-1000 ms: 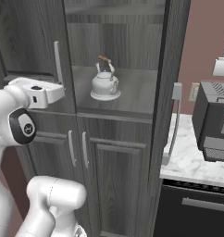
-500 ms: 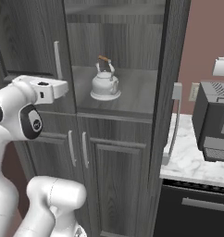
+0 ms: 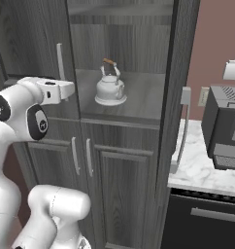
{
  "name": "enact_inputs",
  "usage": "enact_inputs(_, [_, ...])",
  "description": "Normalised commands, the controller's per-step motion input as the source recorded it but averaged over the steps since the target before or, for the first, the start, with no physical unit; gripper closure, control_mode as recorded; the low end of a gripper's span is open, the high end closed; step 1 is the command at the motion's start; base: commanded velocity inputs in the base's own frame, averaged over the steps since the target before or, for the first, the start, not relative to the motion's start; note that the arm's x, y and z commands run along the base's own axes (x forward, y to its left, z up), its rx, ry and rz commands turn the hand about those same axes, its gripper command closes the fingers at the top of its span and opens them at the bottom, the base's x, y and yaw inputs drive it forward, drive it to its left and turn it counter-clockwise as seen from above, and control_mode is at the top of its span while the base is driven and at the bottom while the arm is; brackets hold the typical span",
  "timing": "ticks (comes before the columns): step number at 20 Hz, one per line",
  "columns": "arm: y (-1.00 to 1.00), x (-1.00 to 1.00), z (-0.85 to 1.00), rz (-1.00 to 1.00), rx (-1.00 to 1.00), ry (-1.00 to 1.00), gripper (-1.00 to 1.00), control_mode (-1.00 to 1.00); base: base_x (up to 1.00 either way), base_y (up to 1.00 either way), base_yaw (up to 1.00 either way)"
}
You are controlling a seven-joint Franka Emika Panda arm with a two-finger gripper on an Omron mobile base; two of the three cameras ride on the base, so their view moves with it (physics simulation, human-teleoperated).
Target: Open the cabinet, pick the kettle from the cabinet, and place it in the sink.
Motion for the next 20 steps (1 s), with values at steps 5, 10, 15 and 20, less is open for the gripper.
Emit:
enact_inputs(5, [0.07,0.21,0.00,0.00,0.00,0.03,-1.00,-1.00,0.00,0.00,0.00])
enact_inputs(10, [0.05,0.25,0.00,0.00,0.00,0.00,-1.00,-1.00,0.00,0.00,0.00])
enact_inputs(15, [0.00,0.27,0.00,0.01,0.00,0.00,-1.00,-1.00,0.00,0.00,0.00])
enact_inputs(20, [0.00,0.28,-0.02,0.02,0.00,0.00,-1.00,-1.00,0.00,0.00,0.00])
